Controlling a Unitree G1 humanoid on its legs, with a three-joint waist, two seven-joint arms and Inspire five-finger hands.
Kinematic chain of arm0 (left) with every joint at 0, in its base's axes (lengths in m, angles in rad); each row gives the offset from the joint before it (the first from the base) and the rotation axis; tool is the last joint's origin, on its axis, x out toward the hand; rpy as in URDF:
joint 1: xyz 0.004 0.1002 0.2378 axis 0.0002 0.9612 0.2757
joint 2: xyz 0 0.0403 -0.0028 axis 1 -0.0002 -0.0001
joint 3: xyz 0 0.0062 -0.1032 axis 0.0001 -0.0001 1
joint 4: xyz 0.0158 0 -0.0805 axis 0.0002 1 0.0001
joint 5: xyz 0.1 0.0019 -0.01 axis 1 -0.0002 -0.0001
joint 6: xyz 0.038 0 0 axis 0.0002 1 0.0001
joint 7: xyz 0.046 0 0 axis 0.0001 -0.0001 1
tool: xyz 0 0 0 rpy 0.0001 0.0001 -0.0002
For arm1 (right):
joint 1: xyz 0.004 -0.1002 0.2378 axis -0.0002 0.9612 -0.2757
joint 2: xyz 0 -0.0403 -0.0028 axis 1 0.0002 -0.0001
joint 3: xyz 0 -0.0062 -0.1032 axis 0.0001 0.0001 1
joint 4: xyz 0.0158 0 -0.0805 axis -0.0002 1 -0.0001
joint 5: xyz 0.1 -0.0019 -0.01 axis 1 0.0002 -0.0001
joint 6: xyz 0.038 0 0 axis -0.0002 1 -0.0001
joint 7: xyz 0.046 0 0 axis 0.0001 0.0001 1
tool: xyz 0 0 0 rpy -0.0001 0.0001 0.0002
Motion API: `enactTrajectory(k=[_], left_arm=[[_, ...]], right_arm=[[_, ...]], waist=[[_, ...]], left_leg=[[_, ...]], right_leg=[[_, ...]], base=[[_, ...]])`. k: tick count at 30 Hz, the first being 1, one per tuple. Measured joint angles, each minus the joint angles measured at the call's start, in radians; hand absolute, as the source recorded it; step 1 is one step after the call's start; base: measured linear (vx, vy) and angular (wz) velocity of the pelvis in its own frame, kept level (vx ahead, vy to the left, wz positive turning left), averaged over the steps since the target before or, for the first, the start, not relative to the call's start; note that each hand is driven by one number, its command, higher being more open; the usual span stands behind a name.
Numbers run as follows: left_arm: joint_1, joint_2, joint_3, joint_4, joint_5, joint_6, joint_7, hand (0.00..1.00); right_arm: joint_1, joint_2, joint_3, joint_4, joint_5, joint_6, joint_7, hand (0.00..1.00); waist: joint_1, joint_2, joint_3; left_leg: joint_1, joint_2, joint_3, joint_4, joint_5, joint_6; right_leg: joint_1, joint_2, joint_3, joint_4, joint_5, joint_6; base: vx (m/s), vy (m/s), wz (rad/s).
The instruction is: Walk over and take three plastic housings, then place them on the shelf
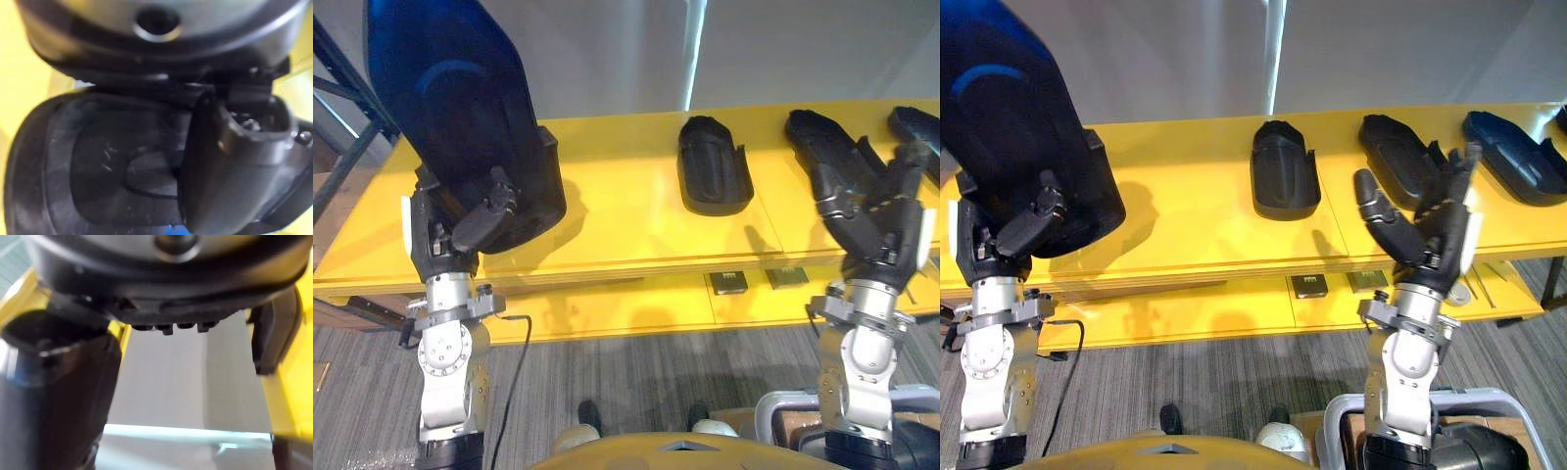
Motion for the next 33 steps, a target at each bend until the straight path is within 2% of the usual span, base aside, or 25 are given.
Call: enactTrajectory(k=[3, 5, 9, 12, 15, 19, 23, 26, 30, 33], left_arm=[[-0.029, 0.005, 0.025, 0.008, -0.066, 0.049, -0.014, 0.0], [-0.045, 0.006, 0.038, 0.031, -0.104, 0.083, -0.026, 0.0], [-0.079, 0.01, 0.041, 0.114, -0.148, 0.179, -0.026, 0.0], [-0.081, 0.015, 0.041, 0.17, -0.191, 0.215, -0.011, 0.0], [-0.082, 0.019, 0.041, 0.228, -0.25, 0.24, 0.008, 0.0], [-0.116, 0.035, 0.043, 0.266, -0.332, 0.269, 0.03, 0.0], [-0.144, 0.081, 0.043, 0.265, -0.373, 0.299, 0.021, 0.0], [-0.155, 0.128, 0.043, 0.265, -0.39, 0.335, -0.018, 0.0], [-0.179, 0.205, 0.041, 0.287, -0.415, 0.406, -0.082, 0.0], [-0.271, 0.272, 0.039, 0.385, -0.416, 0.459, -0.119, 0.0]], right_arm=[[0.028, 0.0, -0.082, -0.001, 0.022, -0.006, 0.038, 1.0], [0.064, 0.0, -0.107, -0.002, 0.074, -0.011, 0.102, 1.0], [0.099, 0.0, -0.108, -0.003, 0.114, -0.012, 0.21, 1.0], [0.09, -0.001, -0.073, -0.003, 0.11, -0.012, 0.233, 1.0], [0.075, -0.004, -0.019, -0.003, 0.106, -0.014, 0.195, 1.0], [0.038, -0.004, -0.01, 0.037, 0.053, -0.02, 0.093, 1.0], [0.024, -0.004, -0.019, 0.13, 0.044, -0.028, 0.044, 1.0], [0.037, -0.004, -0.019, 0.15, 0.03, -0.028, 0.023, 1.0], [0.051, -0.005, -0.015, 0.15, 0.025, -0.029, -0.001, 1.0], [0.062, -0.006, -0.012, 0.15, -0.001, -0.03, -0.021, 1.0]], waist=[[-0.027, 0.003, 0.003], [-0.04, 0.009, 0.012], [-0.059, 0.028, 0.032], [-0.057, 0.034, 0.051], [-0.051, 0.035, 0.063], [-0.043, 0.03, 0.095], [-0.039, 0.046, 0.126], [-0.04, 0.064, 0.148], [-0.042, 0.071, 0.151], [-0.039, 0.071, 0.151]], left_leg=[[0.023, 0.002, 0.04, 0.0, -0.016, -0.003], [0.045, 0.003, 0.064, 0.0, -0.025, -0.006], [0.057, 0.003, 0.082, -0.001, -0.034, -0.006], [0.052, 0.005, 0.089, 0.0, -0.032, -0.006], [0.033, 0.004, 0.089, 0.0, -0.029, -0.004], [0.015, 0.0, 0.077, 0.001, -0.022, 0.0], [0.015, -0.002, 0.073, 0.001, -0.023, 0.002], [0.014, 0.0, 0.074, 0.0, -0.023, 0.002], [0.016, 0.002, 0.077, 0.0, -0.023, 0.001], [0.015, 0.004, 0.076, 0.005, -0.023, 0.002]], right_leg=[[-0.003, 0.003, 0.04, 0.0, 0.001, 0.001], [0.004, 0.005, 0.061, 0.0, 0.001, 0.001], [0.006, 0.005, 0.076, 0.0, 0.0, 0.002], [-0.007, 0.009, 0.088, 0.0, 0.0, 0.002], [-0.027, 0.009, 0.09, 0.003, 0.002, 0.003], [-0.041, 0.003, 0.081, 0.012, 0.005, 0.003], [-0.041, -0.002, 0.074, 0.02, 0.002, 0.002], [-0.042, -0.003, 0.068, 0.027, -0.007, 0.001], [-0.06, -0.004, 0.067, 0.072, -0.032, -0.002], [-0.073, -0.011, 0.067, 0.107, -0.05, -0.002]], base=[[0.05, 0.011, -0.37], [0.02, 0.013, -0.34], [-0.02, 0.014, -0.16], [-0.01, 0.002, -0.09], [0.0, 0.001, 0.02], [0.03, 0.008, 0.1], [0.02, 0.012, 0.04], [-0.01, -0.001, 0.03], [0.0, 0.0, 0.02], [0.0, 0.0, 0.0]])
